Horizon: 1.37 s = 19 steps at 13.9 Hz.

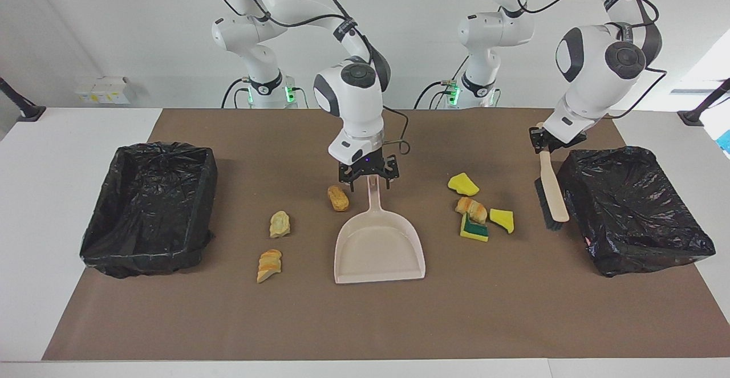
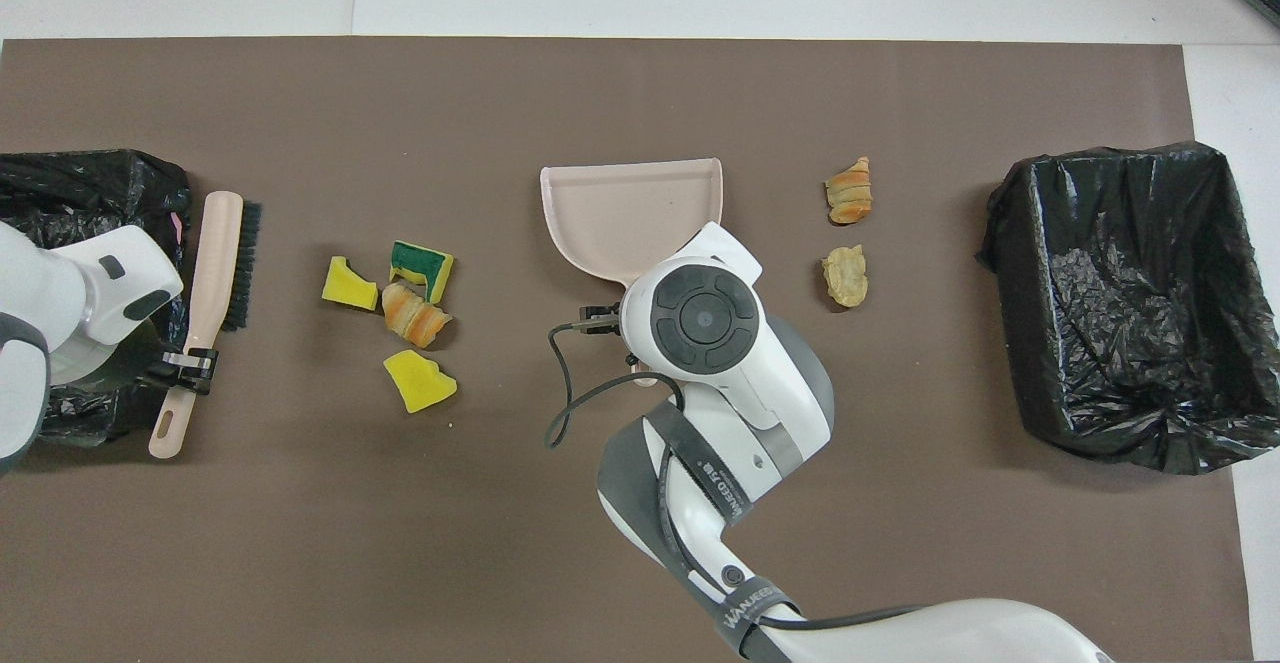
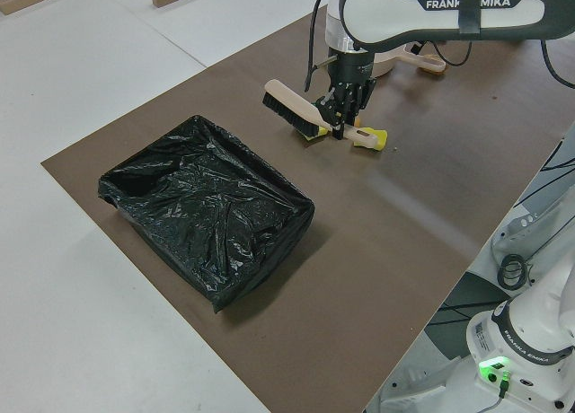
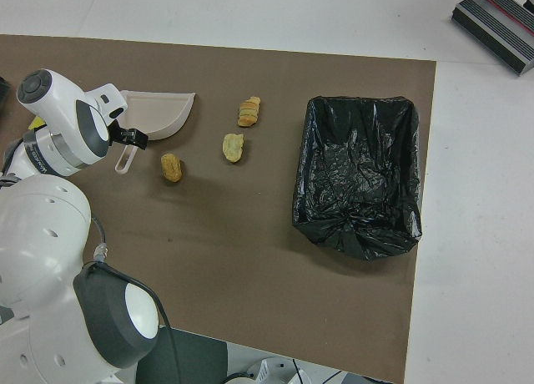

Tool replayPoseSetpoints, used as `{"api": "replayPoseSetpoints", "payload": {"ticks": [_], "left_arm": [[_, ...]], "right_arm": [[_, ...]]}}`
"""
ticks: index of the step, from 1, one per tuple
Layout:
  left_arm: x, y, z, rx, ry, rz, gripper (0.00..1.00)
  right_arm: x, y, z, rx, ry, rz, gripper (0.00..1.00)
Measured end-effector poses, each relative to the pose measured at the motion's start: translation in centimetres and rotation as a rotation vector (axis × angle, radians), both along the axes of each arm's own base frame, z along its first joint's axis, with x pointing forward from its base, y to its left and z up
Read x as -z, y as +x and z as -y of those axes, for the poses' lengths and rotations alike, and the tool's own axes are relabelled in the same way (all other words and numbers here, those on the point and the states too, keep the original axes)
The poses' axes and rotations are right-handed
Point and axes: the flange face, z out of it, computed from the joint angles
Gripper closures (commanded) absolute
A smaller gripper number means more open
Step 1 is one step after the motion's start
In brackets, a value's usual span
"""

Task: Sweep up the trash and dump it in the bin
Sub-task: 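Grasp the brush with the left gripper while the right gripper grasps the dustpan, then lower the dustpan beside the sponges while the left gripper positions the brush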

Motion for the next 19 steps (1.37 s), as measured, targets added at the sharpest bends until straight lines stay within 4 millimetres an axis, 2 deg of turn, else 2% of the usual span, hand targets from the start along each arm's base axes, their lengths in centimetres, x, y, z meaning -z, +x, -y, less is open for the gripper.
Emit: {"api": "replayPoseSetpoints", "payload": {"ticks": [1, 4, 7, 8, 9, 10, 14, 16, 19], "left_arm": [[-0.1, 0.2, -0.5, -0.008, -0.001, 0.016, 1.00], [0.5, 1.2, -1.2, -0.019, -0.004, 0.064, 1.00], [2.3, 1.4, -1.2, -0.057, 0.001, 0.039, 1.00], [2.9, 1.2, -1.0, -0.097, 0.008, 0.029, 1.00], [3.6, 1.1, -0.7, -0.140, 0.016, 0.019, 1.00], [4.3, 0.9, -0.4, -0.173, 0.024, 0.010, 1.00], [5.8, 0.3, 2.2, -0.201, 0.039, -0.003, 1.00], [5.9, 0.2, 3.4, -0.187, 0.041, -0.003, 1.00], [6.7, -0.6, 6.2, -0.175, 0.053, -0.018, 1.00]], "right_arm": [[0.6, 0.0, -0.2, -0.006, -0.010, -0.004, 0.01], [1.3, -0.1, -0.3, -0.011, -0.018, -0.011, 0.26], [1.5, -0.4, -0.6, -0.018, -0.027, -0.021, 0.62], [1.7, -0.6, -0.6, -0.019, -0.035, -0.030, 0.85], [1.8, -0.7, -0.6, -0.021, -0.044, -0.042, 0.96], [1.9, -1.0, -0.8, -0.025, -0.053, -0.052, 1.00], [1.2, -1.0, -1.1, -0.044, -0.060, -0.051, 1.00], [-0.3, -0.7, -0.4, -0.109, -0.068, -0.041, 1.00], [-4.5, -0.2, 2.7, -0.277, -0.111, -0.057, 1.00]]}}
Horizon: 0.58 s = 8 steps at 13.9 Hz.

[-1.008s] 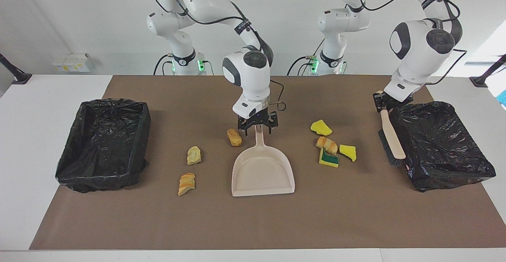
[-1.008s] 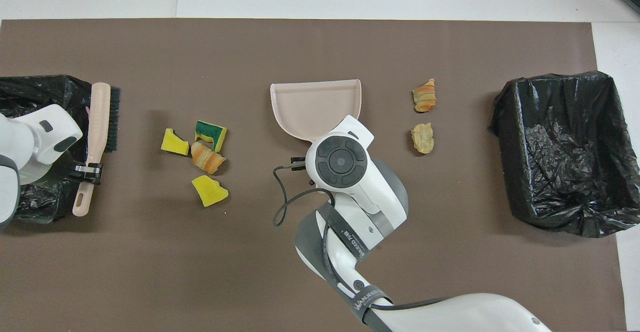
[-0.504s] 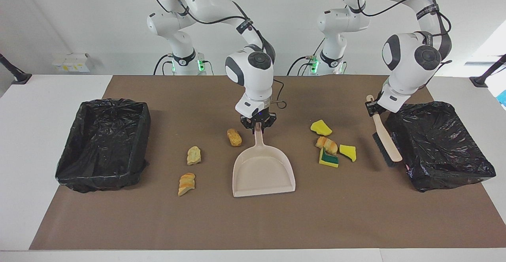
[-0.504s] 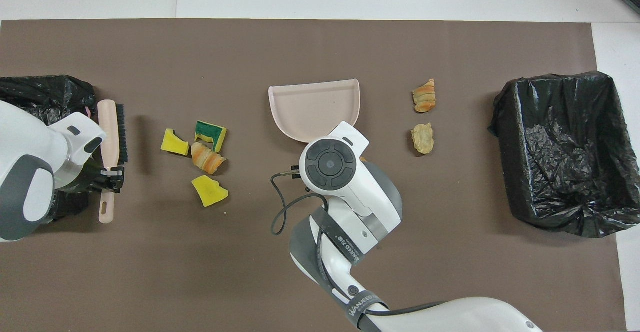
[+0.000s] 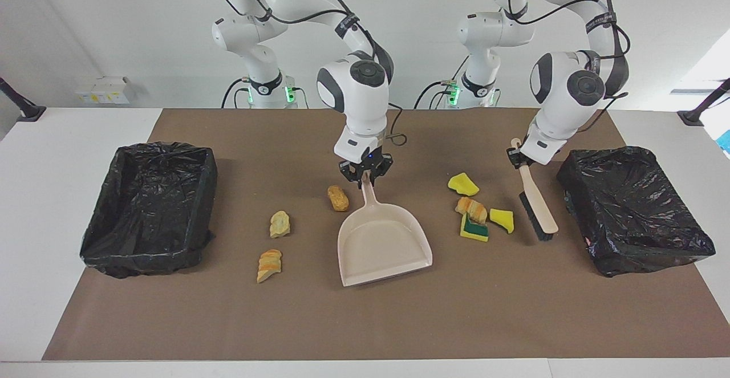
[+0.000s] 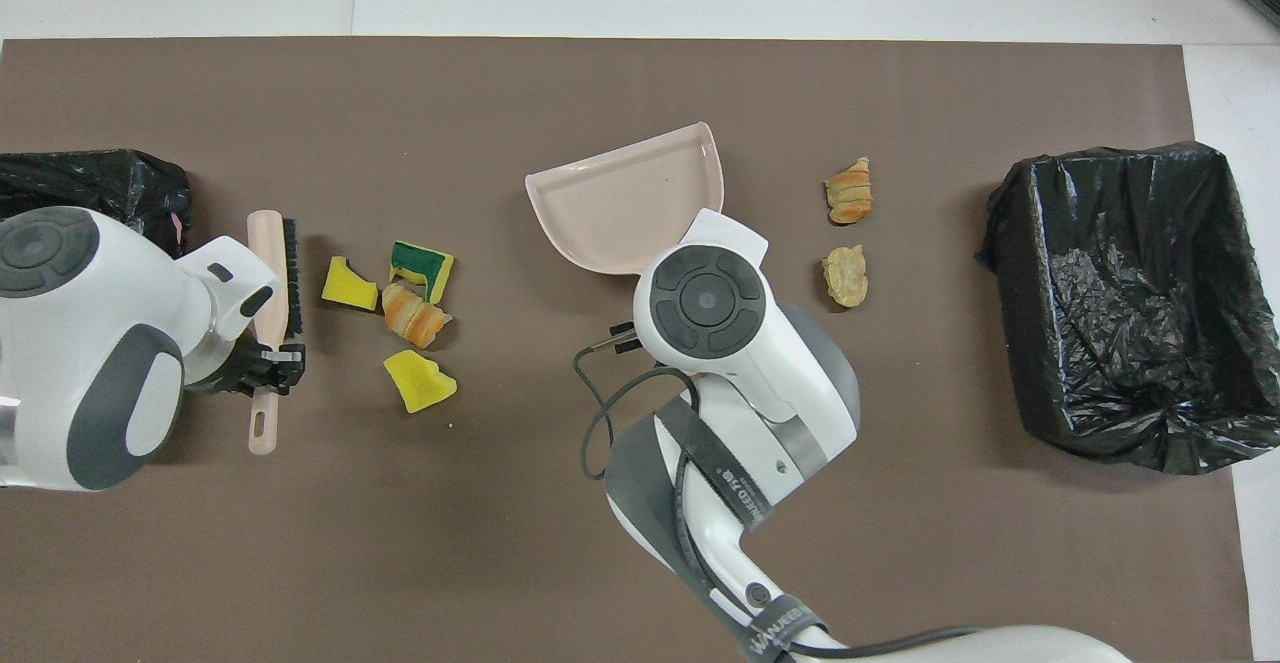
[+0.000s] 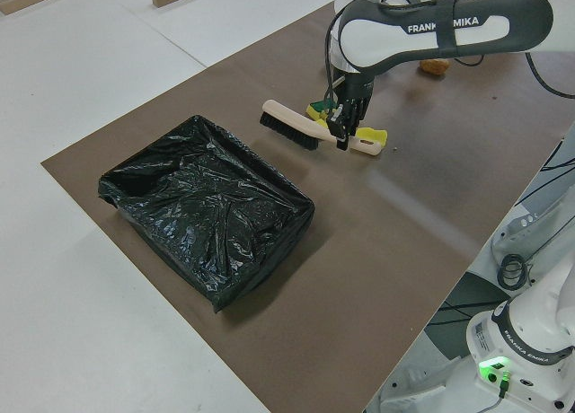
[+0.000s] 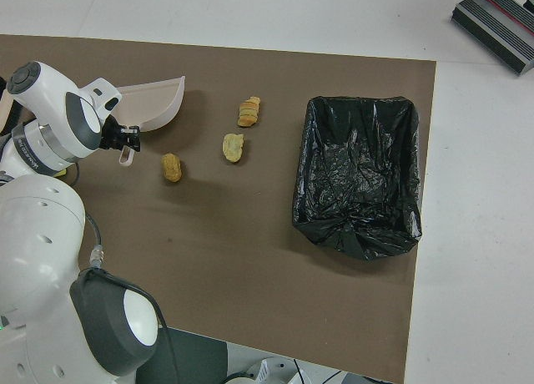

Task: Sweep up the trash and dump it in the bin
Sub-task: 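Lower the dustpan beside the sponges while the left gripper positions the brush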

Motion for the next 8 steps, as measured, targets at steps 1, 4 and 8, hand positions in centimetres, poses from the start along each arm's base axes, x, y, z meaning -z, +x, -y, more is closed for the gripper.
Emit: {"api": "replayPoseSetpoints", "payload": {"ticks": [1, 4, 8], "left_arm": [[0.8, -0.7, 1.5, -0.015, 0.013, -0.014, 1.00], [2.3, -2.1, 4.2, -0.051, 0.037, -0.027, 1.00], [2.8, -3.8, 8.1, -0.009, -0.004, -0.050, 1.00]], "right_arm": [[-1.5, -0.1, 1.4, -0.079, -0.021, -0.019, 1.00], [-4.0, -0.9, 4.9, -0.340, -0.083, -0.121, 1.00], [-3.0, 0.0, 8.4, -0.684, -0.094, -0.193, 1.00]]}}
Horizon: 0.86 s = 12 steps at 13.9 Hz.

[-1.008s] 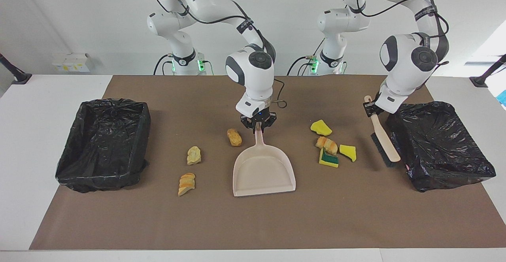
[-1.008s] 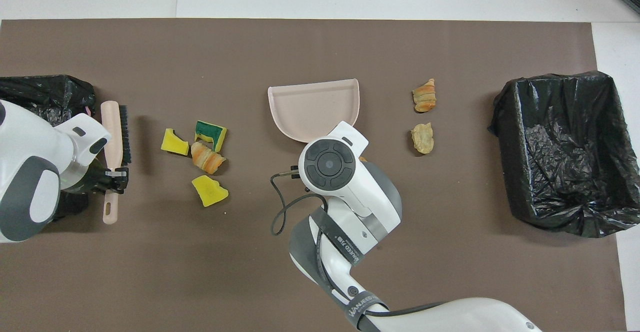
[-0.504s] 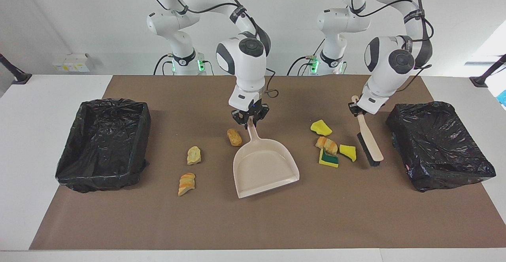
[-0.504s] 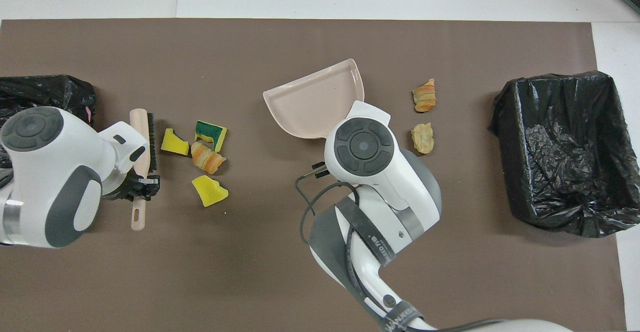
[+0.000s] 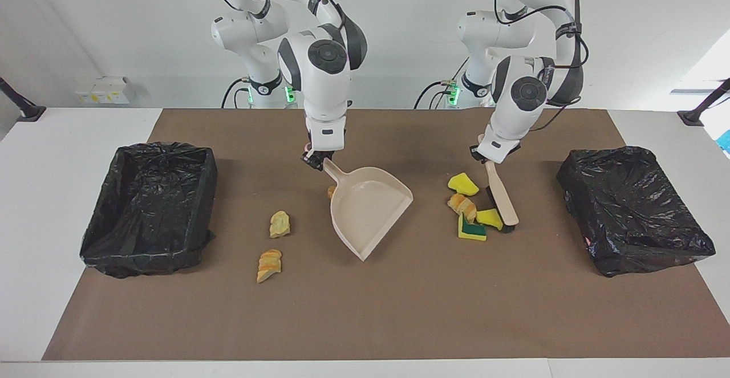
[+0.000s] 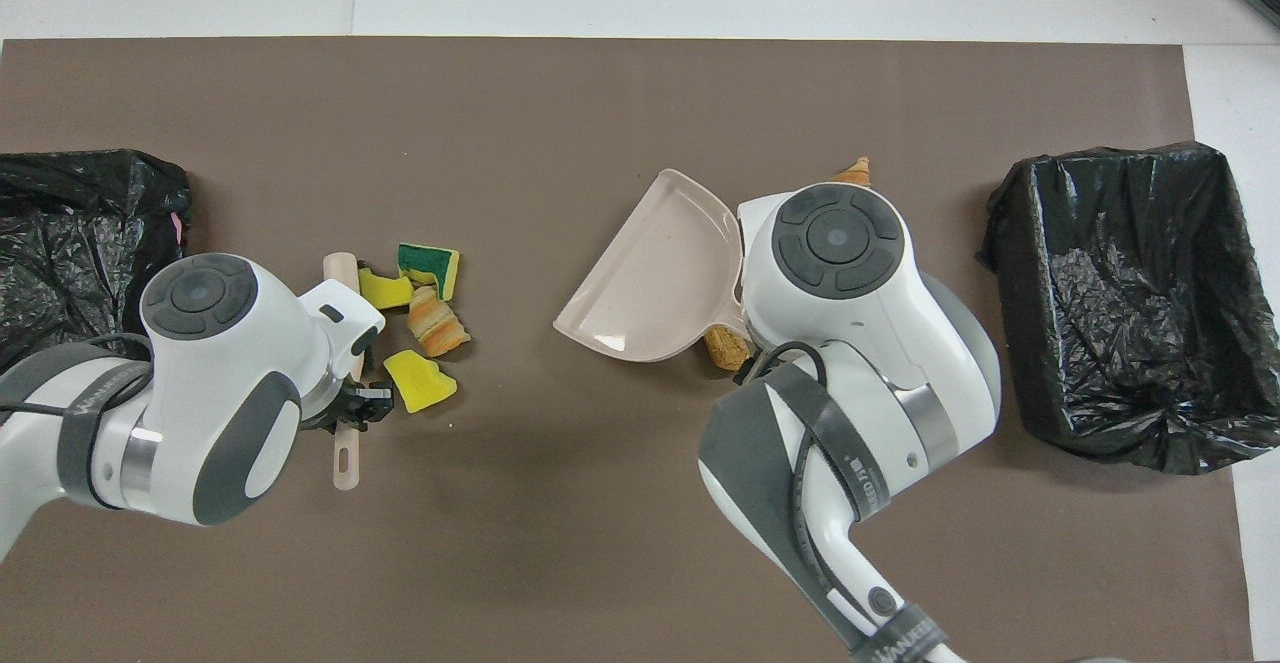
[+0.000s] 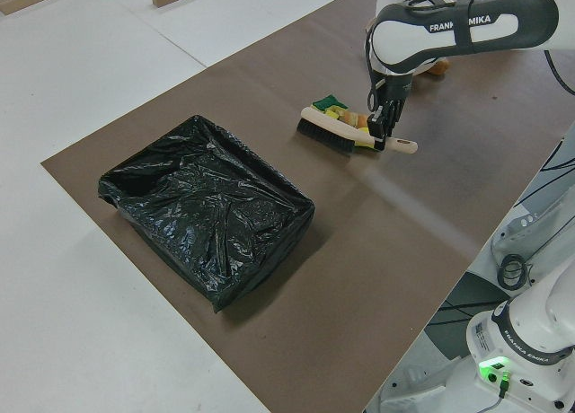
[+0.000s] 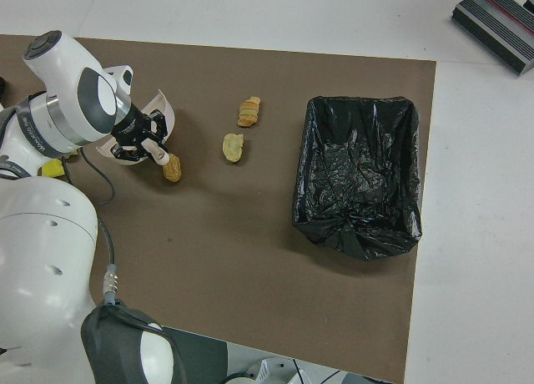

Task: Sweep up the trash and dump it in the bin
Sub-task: 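Lower the dustpan beside the sponges while the left gripper positions the brush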

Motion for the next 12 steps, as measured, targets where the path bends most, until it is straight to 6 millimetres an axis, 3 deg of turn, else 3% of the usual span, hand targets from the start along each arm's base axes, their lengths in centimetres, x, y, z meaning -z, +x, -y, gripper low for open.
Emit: {"api": "replayPoseSetpoints", "payload": {"ticks": [3, 5, 7, 10, 12], "left_arm": [[-0.4, -0.9, 2.5, 0.010, -0.048, -0.008, 1.00], [-2.1, 0.1, 2.2, -0.005, -0.065, 0.026, 1.00], [-3.5, 1.6, 0.0, -0.055, -0.077, 0.067, 1.00], [-3.5, 3.8, -4.9, -0.155, -0.091, 0.141, 1.00], [-2.2, 3.9, -5.4, -0.164, -0.086, 0.124, 1.00]], "right_arm": [[0.6, 1.0, 1.8, -0.243, 0.022, -0.020, 1.00], [1.3, 1.3, 1.9, -0.385, 0.016, -0.026, 1.00], [2.5, 1.3, 1.1, -0.474, -0.027, -0.034, 1.00], [3.6, 0.7, -1.2, -0.570, -0.091, -0.027, 1.00], [3.6, 0.2, -2.3, -0.603, -0.112, -0.022, 1.00]]}}
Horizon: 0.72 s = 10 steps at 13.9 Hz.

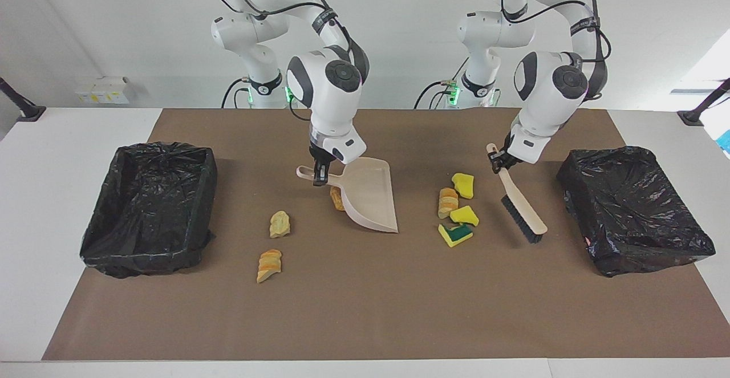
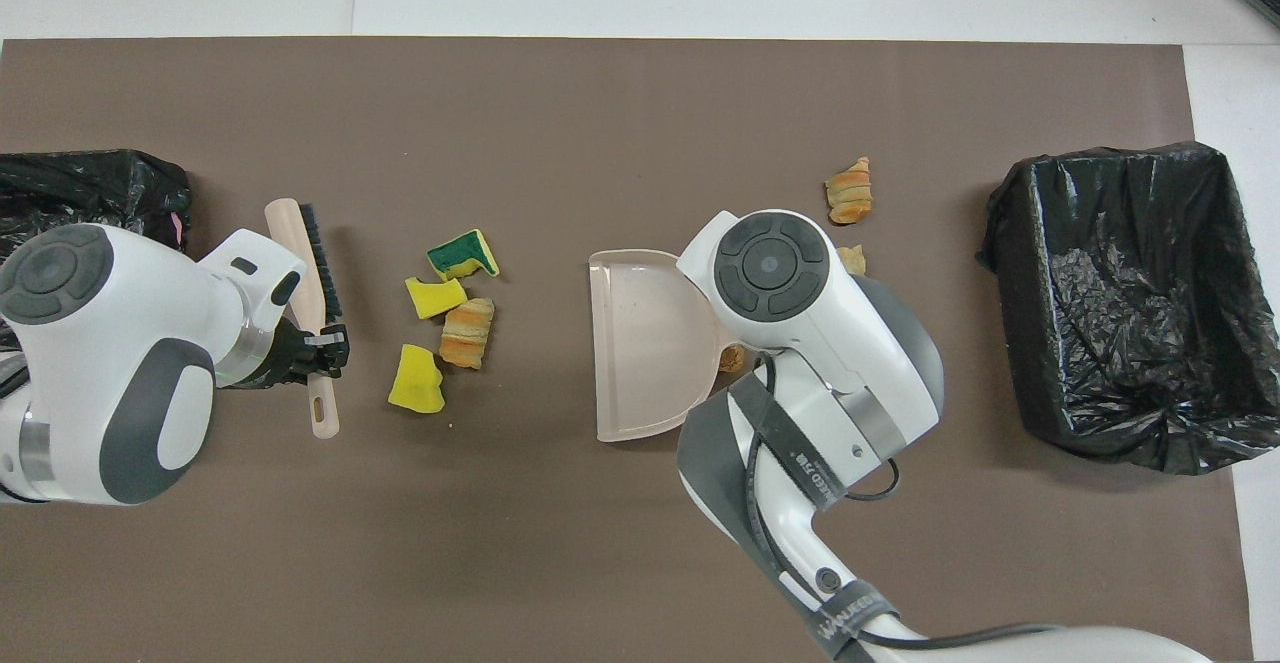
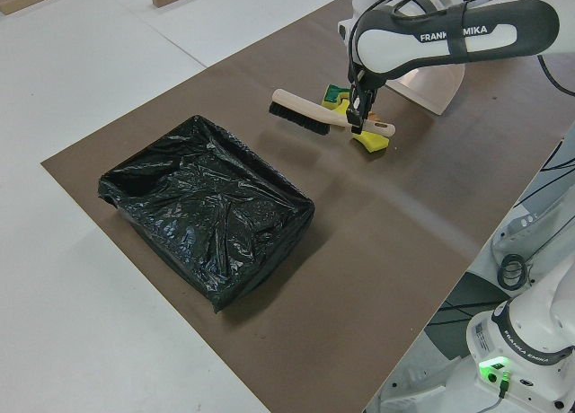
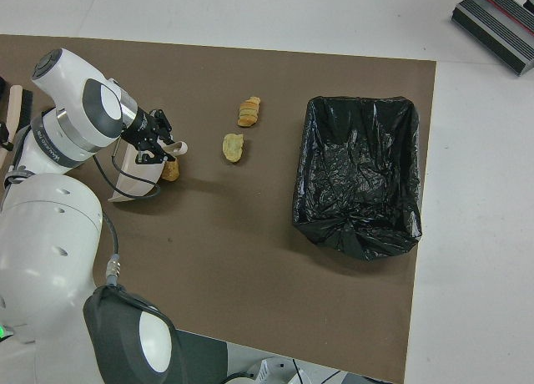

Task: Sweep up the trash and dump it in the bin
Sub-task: 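Lower the dustpan beside the sponges while the left gripper positions the brush, then sweep the sponges and bread into the dustpan with the left gripper's brush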

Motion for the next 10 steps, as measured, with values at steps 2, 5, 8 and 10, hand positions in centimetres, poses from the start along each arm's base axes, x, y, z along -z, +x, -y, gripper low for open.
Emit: {"api": "replayPoseSetpoints", "payload": {"ticks": [2, 5, 8, 10], "left_arm": [[1.4, -0.6, 1.6, 0.031, 0.004, -0.017, 1.00], [2.2, -1.9, 5.8, 0.116, 0.003, -0.010, 1.00], [3.1, -3.2, 10.2, 0.200, -0.002, 0.011, 1.00], [3.2, -4.2, 12.5, 0.245, -0.006, 0.012, 1.00]], "right_arm": [[0.1, -0.2, -0.6, -0.017, -0.010, 0.004, 1.00], [0.3, -0.3, -0.7, -0.024, -0.021, 0.003, 1.00], [0.2, 0.1, 1.0, -0.061, -0.104, -0.020, 1.00], [0.0, 1.0, 4.1, -0.102, -0.164, -0.062, 1.00]]}}
